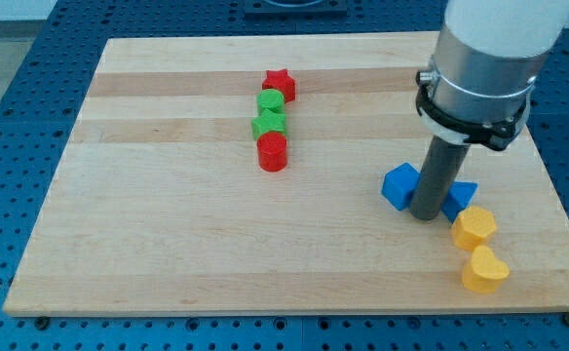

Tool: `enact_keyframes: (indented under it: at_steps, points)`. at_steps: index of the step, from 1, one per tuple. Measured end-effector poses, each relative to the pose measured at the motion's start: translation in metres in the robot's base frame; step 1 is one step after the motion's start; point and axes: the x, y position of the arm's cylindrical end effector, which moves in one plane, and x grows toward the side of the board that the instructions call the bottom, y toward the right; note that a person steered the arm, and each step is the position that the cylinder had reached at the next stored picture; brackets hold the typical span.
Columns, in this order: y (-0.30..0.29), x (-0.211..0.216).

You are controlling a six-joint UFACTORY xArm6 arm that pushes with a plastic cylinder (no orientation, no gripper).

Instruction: Push the blue cube into the blue triangle

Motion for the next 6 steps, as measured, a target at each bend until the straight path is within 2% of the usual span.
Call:
enact_keyframes:
  at_steps: [1,2,3,4,5,6]
  points:
    - [-0.006,0.010]
    - [-0.043,0.024]
    - [-0.078,-0.007]
    - [-0.074,-0.039]
    - [-0.031,-0.042]
    - [-0.025,-0.043]
